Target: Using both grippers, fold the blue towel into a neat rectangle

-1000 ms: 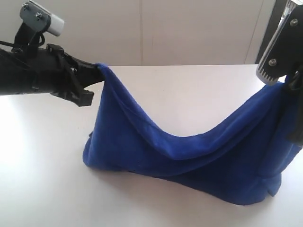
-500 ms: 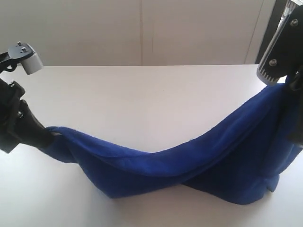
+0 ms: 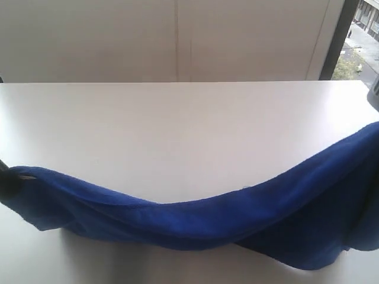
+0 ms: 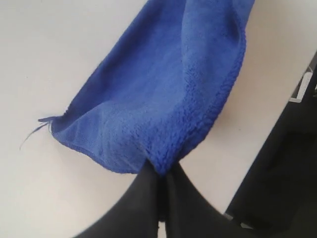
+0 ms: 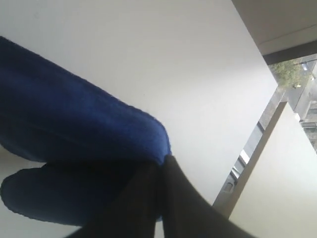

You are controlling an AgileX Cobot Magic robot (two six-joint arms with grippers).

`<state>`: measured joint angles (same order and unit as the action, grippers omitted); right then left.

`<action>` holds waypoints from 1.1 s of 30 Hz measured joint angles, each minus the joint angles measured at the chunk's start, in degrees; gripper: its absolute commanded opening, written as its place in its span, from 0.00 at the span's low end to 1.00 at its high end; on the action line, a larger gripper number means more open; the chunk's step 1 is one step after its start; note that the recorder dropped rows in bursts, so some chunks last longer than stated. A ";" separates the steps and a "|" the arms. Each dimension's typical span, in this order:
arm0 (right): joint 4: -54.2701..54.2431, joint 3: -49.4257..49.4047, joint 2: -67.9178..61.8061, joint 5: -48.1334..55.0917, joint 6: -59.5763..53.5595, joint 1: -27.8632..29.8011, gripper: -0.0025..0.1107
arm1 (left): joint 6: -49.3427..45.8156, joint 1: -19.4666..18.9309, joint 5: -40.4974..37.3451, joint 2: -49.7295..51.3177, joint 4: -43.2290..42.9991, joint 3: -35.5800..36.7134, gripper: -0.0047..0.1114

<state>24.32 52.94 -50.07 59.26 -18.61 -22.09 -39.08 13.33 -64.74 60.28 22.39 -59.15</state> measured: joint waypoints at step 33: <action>11.98 -2.15 -12.56 -11.13 15.06 -1.88 0.02 | 2.98 0.00 10.82 7.25 -8.75 -2.19 0.04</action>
<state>36.30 50.79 -62.63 48.13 -3.55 -23.97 -36.09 13.33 -53.93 67.53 13.64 -61.34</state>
